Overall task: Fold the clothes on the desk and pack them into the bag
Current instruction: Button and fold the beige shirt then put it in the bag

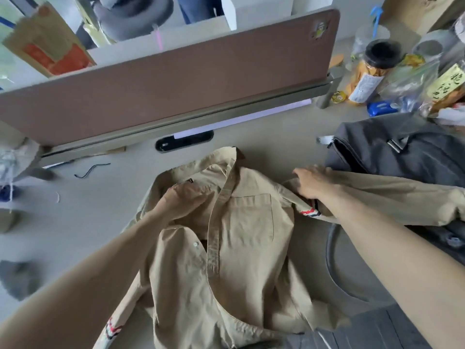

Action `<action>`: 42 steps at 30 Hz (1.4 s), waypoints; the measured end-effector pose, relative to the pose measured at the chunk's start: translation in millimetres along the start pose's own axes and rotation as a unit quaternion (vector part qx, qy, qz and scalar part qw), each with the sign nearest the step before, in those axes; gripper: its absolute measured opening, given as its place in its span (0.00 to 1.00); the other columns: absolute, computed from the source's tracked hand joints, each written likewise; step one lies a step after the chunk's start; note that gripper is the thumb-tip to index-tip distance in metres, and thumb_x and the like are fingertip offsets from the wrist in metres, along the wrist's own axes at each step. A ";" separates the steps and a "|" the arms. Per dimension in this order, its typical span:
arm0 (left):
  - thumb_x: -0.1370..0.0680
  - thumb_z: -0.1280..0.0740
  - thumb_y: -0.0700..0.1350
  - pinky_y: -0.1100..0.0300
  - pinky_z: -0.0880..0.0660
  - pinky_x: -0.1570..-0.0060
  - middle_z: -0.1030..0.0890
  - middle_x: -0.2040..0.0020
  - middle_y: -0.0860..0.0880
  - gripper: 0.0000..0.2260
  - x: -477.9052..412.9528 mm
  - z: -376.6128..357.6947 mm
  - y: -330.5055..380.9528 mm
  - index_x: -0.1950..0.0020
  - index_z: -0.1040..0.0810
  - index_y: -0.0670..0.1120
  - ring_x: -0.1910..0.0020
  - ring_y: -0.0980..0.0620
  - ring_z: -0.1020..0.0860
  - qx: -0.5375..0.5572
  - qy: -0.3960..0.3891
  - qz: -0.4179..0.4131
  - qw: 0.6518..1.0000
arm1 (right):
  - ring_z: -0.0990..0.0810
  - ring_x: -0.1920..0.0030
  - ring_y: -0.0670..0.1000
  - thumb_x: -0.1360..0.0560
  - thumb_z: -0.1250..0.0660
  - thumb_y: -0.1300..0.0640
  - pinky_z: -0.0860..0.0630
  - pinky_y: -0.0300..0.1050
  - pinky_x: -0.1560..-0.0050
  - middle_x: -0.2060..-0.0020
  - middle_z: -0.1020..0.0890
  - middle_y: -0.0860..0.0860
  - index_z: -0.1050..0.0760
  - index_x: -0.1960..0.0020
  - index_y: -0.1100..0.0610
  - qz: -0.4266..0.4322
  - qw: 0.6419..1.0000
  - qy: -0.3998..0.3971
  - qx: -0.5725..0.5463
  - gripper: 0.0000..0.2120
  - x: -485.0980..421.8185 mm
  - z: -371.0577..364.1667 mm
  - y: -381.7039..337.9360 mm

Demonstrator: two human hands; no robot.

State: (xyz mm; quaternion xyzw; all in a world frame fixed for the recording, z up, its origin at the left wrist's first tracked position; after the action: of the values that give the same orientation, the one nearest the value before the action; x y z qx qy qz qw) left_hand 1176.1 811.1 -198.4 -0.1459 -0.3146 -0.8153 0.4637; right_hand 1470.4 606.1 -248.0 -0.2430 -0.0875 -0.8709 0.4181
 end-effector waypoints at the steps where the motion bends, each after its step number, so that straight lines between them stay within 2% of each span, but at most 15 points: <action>1: 0.28 0.32 0.65 0.53 0.27 0.40 0.19 0.39 0.47 0.27 -6.1 4.1 -0.7 0.37 0.21 0.48 0.38 0.45 0.22 -0.006 0.005 -0.002 1.000 | 0.28 0.36 0.58 0.23 0.36 0.49 0.35 0.54 0.42 0.38 0.22 0.53 0.26 0.37 0.46 -0.018 1.000 -0.008 0.024 0.15 -3.2 -2.7 5.5; 4: 0.28 0.34 0.63 0.45 0.32 0.34 0.25 0.31 0.48 0.28 -35.0 3.4 -1.3 0.31 0.28 0.53 0.32 0.44 0.28 -0.061 -0.001 -0.018 0.998 | 0.23 0.43 0.57 0.24 0.33 0.47 0.37 0.51 0.49 0.47 0.18 0.52 0.23 0.51 0.50 -0.030 0.999 -0.007 0.031 0.07 -7.0 2.4 17.6; 7: 0.26 0.29 0.55 0.41 0.40 0.32 0.33 0.26 0.47 0.31 -67.2 3.1 18.0 0.26 0.36 0.54 0.28 0.43 0.34 -0.110 0.021 -0.060 0.992 | 0.23 0.54 0.60 0.25 0.31 0.42 0.34 0.47 0.58 0.61 0.23 0.54 0.27 0.59 0.56 -0.022 0.997 0.040 -0.068 0.18 7.6 27.3 26.6; 12: 0.28 0.27 0.63 0.38 0.41 0.32 0.32 0.26 0.47 0.42 -111.5 -6.9 27.4 0.22 0.47 0.57 0.28 0.42 0.34 -0.157 0.011 -0.051 0.986 | 0.27 0.60 0.62 0.25 0.33 0.40 0.33 0.49 0.62 0.69 0.29 0.56 0.37 0.69 0.53 -0.020 0.973 0.163 -0.160 0.23 35.0 67.4 51.2; 16: 0.25 0.29 0.58 0.48 0.35 0.46 0.22 0.42 0.46 0.20 -121.1 -15.0 31.7 0.38 0.27 0.51 0.41 0.43 0.26 -0.196 -0.015 -0.064 0.978 | 0.29 0.66 0.62 0.24 0.37 0.41 0.30 0.51 0.66 0.73 0.27 0.57 0.28 0.66 0.58 -0.003 0.954 0.242 -0.178 0.22 50.6 92.0 60.5; 18: 0.23 0.30 0.50 0.52 0.30 0.55 0.21 0.49 0.43 0.09 -120.3 0.4 40.5 0.49 0.25 0.48 0.50 0.42 0.24 -0.151 0.029 -0.097 0.983 | 0.30 0.68 0.62 0.23 0.38 0.41 0.30 0.51 0.67 0.74 0.28 0.57 0.29 0.66 0.60 -0.010 0.949 0.265 -0.171 0.24 54.6 97.4 67.9; 20: 0.22 0.32 0.47 0.53 0.30 0.62 0.23 0.58 0.43 0.06 -118.1 34.4 44.7 0.55 0.26 0.46 0.58 0.42 0.23 -0.089 0.100 -0.109 0.985 | 0.30 0.68 0.62 0.23 0.37 0.40 0.32 0.50 0.67 0.76 0.31 0.53 0.34 0.69 0.57 -0.040 0.950 0.263 -0.163 0.25 55.2 95.8 80.9; 23: 0.22 0.36 0.41 0.51 0.31 0.61 0.24 0.61 0.42 0.01 -108.9 86.2 51.7 0.53 0.26 0.44 0.61 0.40 0.26 -0.074 0.210 -0.128 0.966 | 0.25 0.64 0.64 0.22 0.37 0.39 0.32 0.49 0.64 0.71 0.24 0.58 0.30 0.66 0.58 -0.090 0.951 0.256 -0.145 0.24 51.1 87.3 94.0; 26: 0.24 0.38 0.37 0.50 0.30 0.60 0.20 0.56 0.41 0.05 -99.1 103.4 57.9 0.52 0.25 0.44 0.59 0.39 0.24 -0.052 0.268 -0.135 0.952 | 0.22 0.57 0.66 0.20 0.38 0.42 0.30 0.50 0.61 0.60 0.20 0.62 0.28 0.63 0.57 -0.129 0.955 0.232 -0.131 0.21 38.5 76.4 88.0; 28: 0.24 0.35 0.38 0.48 0.26 0.56 0.19 0.49 0.44 0.06 -101.9 92.7 50.5 0.48 0.24 0.45 0.53 0.40 0.22 -0.011 0.233 -0.121 0.965 | 0.22 0.49 0.65 0.20 0.37 0.45 0.25 0.55 0.52 0.52 0.20 0.62 0.23 0.55 0.56 -0.127 0.970 0.177 -0.110 0.15 26.3 67.2 73.6; 30: 0.25 0.30 0.42 0.47 0.25 0.48 0.22 0.42 0.44 0.14 -102.0 74.1 35.5 0.40 0.26 0.46 0.45 0.40 0.23 0.004 0.172 -0.108 0.979 | 0.27 0.40 0.65 0.22 0.35 0.46 0.29 0.59 0.42 0.43 0.24 0.60 0.22 0.43 0.53 -0.127 0.979 0.137 -0.081 0.13 18.9 64.6 56.3; 33: 0.26 0.29 0.49 0.46 0.26 0.43 0.26 0.40 0.45 0.19 -81.4 78.2 -7.3 0.38 0.28 0.48 0.42 0.43 0.26 0.038 0.210 -0.056 0.975 | 0.28 0.39 0.64 0.25 0.33 0.43 0.33 0.56 0.40 0.43 0.24 0.58 0.22 0.41 0.53 -0.066 0.972 0.194 -0.112 0.18 17.8 85.0 8.6; 35: 0.25 0.30 0.56 0.46 0.26 0.45 0.25 0.42 0.45 0.20 -68.9 78.5 -56.8 0.39 0.29 0.48 0.43 0.42 0.25 0.064 0.220 0.039 0.973 | 0.24 0.44 0.59 0.27 0.33 0.40 0.31 0.51 0.42 0.50 0.21 0.55 0.20 0.44 0.54 -0.007 0.963 0.202 -0.180 0.20 18.3 93.1 -34.9; 38: 0.30 0.34 0.71 0.51 0.24 0.56 0.20 0.48 0.43 0.31 -51.4 48.2 -117.3 0.44 0.25 0.44 0.51 0.41 0.20 0.075 0.074 0.200 0.974 | 0.23 0.46 0.54 0.27 0.32 0.38 0.31 0.44 0.48 0.51 0.20 0.52 0.21 0.42 0.54 0.010 0.956 0.150 -0.254 0.23 5.4 89.1 -86.0; 42: 0.27 0.27 0.60 0.48 0.18 0.55 0.26 0.60 0.49 0.19 -37.7 28.1 -117.1 0.52 0.24 0.44 0.63 0.49 0.24 0.146 0.017 0.206 0.967 | 0.27 0.35 0.57 0.27 0.34 0.35 0.30 0.49 0.38 0.37 0.24 0.56 0.29 0.31 0.55 -0.002 0.961 0.137 -0.239 0.33 -29.4 94.1 -121.9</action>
State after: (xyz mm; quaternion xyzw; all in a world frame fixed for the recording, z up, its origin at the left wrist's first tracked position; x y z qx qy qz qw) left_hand 1095.1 898.0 -241.2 -0.1239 -0.3857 -0.6498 0.6432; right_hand 1425.1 737.2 -174.9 -0.2139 0.1813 -0.8924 0.3536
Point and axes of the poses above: each hand's wrist, its own x-axis away from the middle knuckle, its own z-axis out of the back of the hand, y = z × x, the point moved 10 cm from there along -x, towards the middle knuckle
